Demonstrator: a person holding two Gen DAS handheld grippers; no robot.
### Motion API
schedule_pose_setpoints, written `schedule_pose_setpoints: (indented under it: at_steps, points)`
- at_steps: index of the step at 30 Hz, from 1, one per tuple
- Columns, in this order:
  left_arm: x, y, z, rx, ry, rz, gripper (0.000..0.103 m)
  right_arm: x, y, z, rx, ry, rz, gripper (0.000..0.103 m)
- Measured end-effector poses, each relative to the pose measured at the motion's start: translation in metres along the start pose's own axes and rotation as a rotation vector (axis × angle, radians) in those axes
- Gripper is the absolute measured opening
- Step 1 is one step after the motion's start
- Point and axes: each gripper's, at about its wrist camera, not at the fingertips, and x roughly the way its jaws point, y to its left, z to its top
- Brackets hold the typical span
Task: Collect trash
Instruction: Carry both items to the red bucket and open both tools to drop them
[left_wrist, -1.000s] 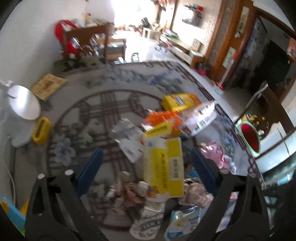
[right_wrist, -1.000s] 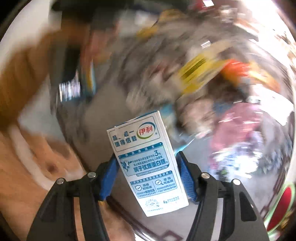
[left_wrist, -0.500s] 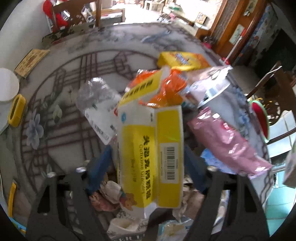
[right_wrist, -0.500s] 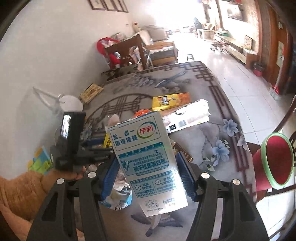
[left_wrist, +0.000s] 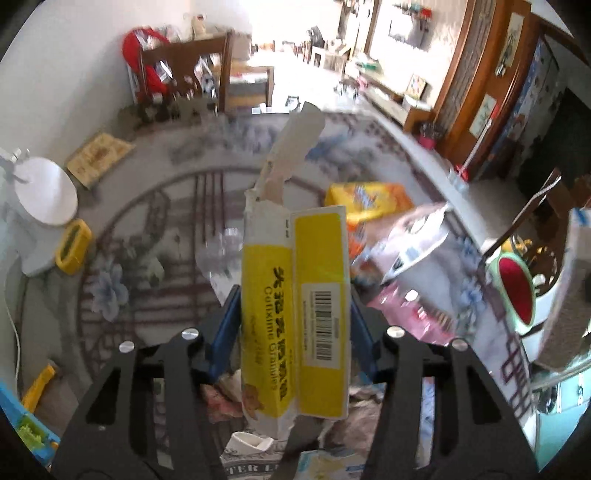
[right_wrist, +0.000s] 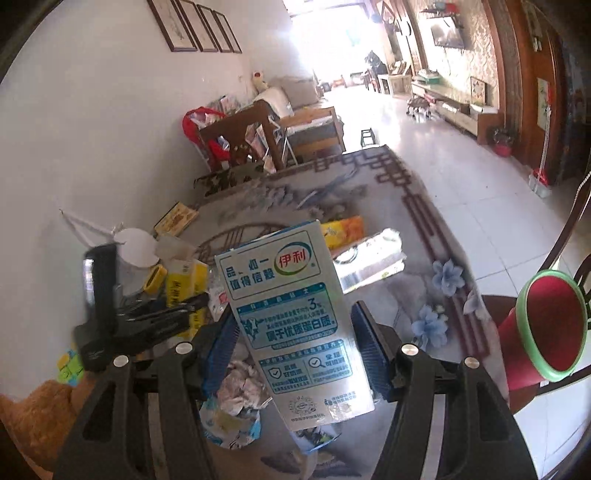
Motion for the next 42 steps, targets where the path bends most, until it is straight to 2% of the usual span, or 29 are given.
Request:
schedule_pose_setpoints:
  at_steps: [6, 15, 21, 27, 31, 35, 42]
  points:
    - [-0.022, -0.023, 0.016, -0.030, -0.062, -0.002, 0.053, 0.006, -0.017, 0.006, -0.014, 0.037, 0.024, 0.060]
    - [-0.027, -0.063, 0.020, -0.051, -0.080, 0.003, 0.053, 0.003, -0.050, 0.012, -0.034, 0.059, 0.042, 0.060]
    - [-0.026, -0.102, 0.026, -0.045, -0.093, -0.012, 0.053, -0.009, -0.089, 0.017, -0.018, 0.047, 0.031, 0.060]
    - [-0.015, -0.167, 0.033, 0.019, -0.081, -0.075, 0.053, -0.024, -0.133, 0.018, 0.023, 0.024, 0.000, 0.060]
    - [-0.004, -0.213, 0.040, 0.070, -0.069, -0.128, 0.053, -0.039, -0.179, 0.015, 0.090, 0.007, -0.040, 0.060]
    - [0.010, -0.267, 0.046, 0.146, -0.058, -0.201, 0.053, -0.054, -0.228, 0.010, 0.165, -0.011, -0.100, 0.060]
    - [0.045, -0.365, 0.049, 0.282, 0.004, -0.352, 0.053, -0.075, -0.318, -0.009, 0.335, -0.037, -0.244, 0.060]
